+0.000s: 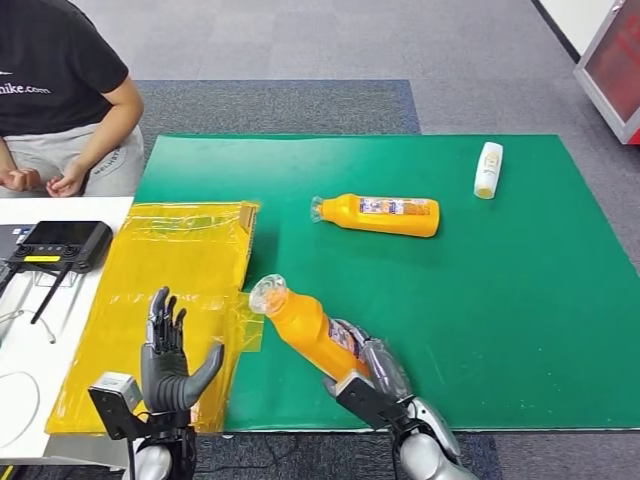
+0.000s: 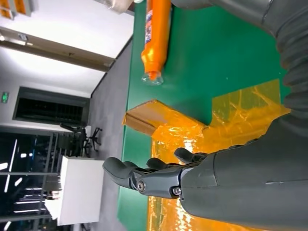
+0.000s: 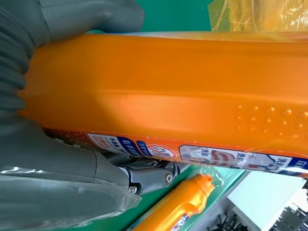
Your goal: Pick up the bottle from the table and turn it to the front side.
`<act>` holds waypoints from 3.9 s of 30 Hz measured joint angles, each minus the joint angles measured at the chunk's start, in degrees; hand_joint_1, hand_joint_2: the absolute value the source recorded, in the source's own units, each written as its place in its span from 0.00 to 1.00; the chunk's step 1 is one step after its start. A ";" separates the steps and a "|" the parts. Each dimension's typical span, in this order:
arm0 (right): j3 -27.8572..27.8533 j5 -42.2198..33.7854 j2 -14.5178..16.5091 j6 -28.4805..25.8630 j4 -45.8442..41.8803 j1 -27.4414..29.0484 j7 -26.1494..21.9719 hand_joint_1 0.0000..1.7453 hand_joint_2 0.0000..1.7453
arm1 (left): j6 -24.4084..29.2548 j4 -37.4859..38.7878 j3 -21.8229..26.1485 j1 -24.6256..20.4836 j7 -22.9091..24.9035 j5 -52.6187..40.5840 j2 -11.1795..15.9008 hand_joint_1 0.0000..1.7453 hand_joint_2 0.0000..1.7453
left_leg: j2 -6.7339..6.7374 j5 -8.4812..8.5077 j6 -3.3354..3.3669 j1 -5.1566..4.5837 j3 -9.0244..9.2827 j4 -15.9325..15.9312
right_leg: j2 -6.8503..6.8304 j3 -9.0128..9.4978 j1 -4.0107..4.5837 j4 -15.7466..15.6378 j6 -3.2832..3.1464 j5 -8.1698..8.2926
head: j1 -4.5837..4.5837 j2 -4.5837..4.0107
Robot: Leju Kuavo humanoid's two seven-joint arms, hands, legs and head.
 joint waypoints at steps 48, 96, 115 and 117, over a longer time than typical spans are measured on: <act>6.45 -2.37 2.27 -4.13 0.34 -3.76 -6.18 1.00 1.00 | -20.65 6.86 -6.79 -7.58 5.51 1.70 -1.06 0.00 1.00 | -0.01 0.06 0.01 0.00 -0.59 0.01 | -0.07 -0.59 0.00 0.06 0.01 0.01 | -0.01 0.00; 7.72 -1.48 2.37 -6.42 5.12 -5.85 -8.09 0.43 1.00 | -24.44 8.81 -8.56 -11.75 4.80 -2.08 -0.26 1.00 1.00 | -0.01 0.08 0.01 0.00 -0.63 0.01 | -0.09 -0.60 -0.01 0.08 0.01 0.02 | -0.01 0.00; 7.40 -3.54 2.76 -7.11 2.46 -4.69 -8.08 0.00 1.00 | -12.51 7.70 -7.33 -12.11 3.99 -12.89 1.24 1.00 1.00 | -0.01 0.09 -0.01 0.00 -0.62 0.01 | -0.08 -0.62 0.00 0.08 0.00 0.02 | 0.00 0.00; 7.19 -3.67 2.76 -6.79 2.42 -4.34 -8.07 0.00 1.00 | -11.56 6.90 -6.86 -12.05 3.93 -14.73 1.93 1.00 1.00 | -0.01 0.10 -0.02 0.00 -0.62 0.01 | -0.08 -0.62 0.00 0.09 0.00 0.02 | -0.01 0.00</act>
